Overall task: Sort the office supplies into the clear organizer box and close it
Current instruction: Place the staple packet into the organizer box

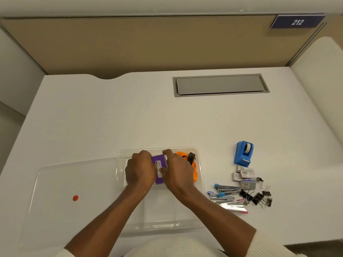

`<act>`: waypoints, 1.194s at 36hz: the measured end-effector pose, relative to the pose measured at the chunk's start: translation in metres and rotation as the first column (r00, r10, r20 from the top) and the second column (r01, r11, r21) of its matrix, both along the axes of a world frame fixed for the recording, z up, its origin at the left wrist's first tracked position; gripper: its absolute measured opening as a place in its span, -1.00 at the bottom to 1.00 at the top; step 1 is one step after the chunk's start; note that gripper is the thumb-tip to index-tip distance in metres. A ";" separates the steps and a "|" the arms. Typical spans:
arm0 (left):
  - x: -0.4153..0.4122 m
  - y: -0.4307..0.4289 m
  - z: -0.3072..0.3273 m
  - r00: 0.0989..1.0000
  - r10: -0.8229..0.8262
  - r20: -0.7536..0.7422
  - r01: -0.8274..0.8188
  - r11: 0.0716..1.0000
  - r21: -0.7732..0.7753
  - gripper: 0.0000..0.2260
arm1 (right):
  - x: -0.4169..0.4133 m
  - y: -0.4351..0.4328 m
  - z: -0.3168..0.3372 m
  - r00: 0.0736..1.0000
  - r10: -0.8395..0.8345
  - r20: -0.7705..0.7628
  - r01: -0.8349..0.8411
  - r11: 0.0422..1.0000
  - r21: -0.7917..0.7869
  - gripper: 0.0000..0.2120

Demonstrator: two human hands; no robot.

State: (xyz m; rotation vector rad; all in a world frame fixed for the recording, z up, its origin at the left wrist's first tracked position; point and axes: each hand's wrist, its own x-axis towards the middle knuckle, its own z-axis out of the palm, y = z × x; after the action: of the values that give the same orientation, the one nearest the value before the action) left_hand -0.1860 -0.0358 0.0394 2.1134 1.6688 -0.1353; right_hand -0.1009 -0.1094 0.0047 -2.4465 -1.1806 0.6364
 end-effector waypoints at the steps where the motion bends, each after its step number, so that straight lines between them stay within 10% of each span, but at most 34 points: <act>1: 0.001 0.000 0.000 1.000 -0.015 -0.016 0.015 1.000 0.011 -0.64 | -0.002 0.000 -0.001 1.000 0.010 0.020 -0.010 1.000 -0.008 -0.34; 15: -0.030 0.004 -0.010 0.998 0.018 -0.067 -0.009 0.992 0.127 -0.81 | 0.006 0.001 0.015 0.996 -0.060 0.073 0.051 0.992 0.117 -0.65; 23: -0.040 0.000 -0.020 0.994 0.078 0.070 -0.077 0.997 -0.025 -0.87 | -0.008 0.009 0.021 0.953 0.166 0.255 -0.165 0.986 -0.026 -0.85; 43: -0.059 0.009 -0.028 0.953 0.169 0.252 -0.119 0.972 -0.204 -0.87 | -0.004 0.012 -0.004 0.894 0.357 0.269 -0.309 0.929 -0.205 -0.77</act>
State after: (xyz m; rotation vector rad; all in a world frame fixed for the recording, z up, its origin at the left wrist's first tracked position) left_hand -0.2452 -0.0268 0.0119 1.7769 1.5764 0.0377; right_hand -0.1047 -0.0974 0.0008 -2.5584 -1.7642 0.4677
